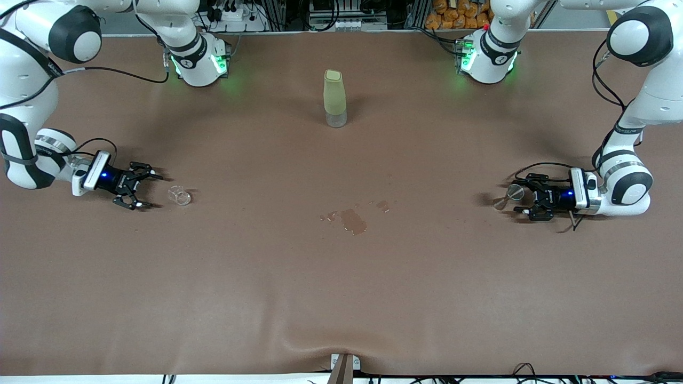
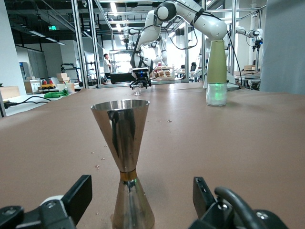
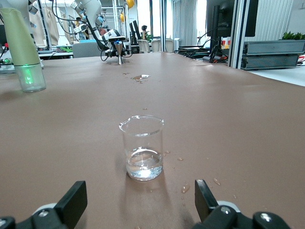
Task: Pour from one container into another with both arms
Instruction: 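Close the right gripper on the glass while the left gripper grasps the jigger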
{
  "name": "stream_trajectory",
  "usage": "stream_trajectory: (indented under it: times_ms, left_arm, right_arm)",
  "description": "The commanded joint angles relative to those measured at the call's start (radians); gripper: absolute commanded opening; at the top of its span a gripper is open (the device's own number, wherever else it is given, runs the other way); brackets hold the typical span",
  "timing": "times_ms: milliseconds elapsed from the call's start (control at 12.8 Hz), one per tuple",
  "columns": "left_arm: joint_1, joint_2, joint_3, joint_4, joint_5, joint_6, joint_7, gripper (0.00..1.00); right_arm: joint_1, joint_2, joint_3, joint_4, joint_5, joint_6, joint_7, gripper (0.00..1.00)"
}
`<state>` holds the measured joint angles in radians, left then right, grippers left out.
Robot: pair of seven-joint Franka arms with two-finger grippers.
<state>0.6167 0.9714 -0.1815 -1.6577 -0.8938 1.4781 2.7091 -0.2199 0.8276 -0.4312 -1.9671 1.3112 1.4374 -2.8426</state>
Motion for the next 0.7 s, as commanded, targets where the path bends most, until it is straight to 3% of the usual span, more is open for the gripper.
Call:
stream_trajectory:
  times_ms: [0,234,625]
  left_arm:
    - [-0.025,0.007,0.007,0.009,-0.046,-0.005,0.017,0.87]
    - [-0.038,0.007,0.007,0.009,-0.056,-0.004,0.018,0.72]
    - [-0.038,0.018,0.007,0.010,-0.056,0.005,0.020,0.64]
  right_arm:
    - [0.016,0.038,0.005,-0.007,0.029,-0.018,-0.328,1.00]
    - [0.019,0.051,0.041,-0.007,0.034,-0.017,-0.337,1.00]
    - [0.030,0.058,0.068,-0.010,0.066,-0.020,-0.379,1.00]
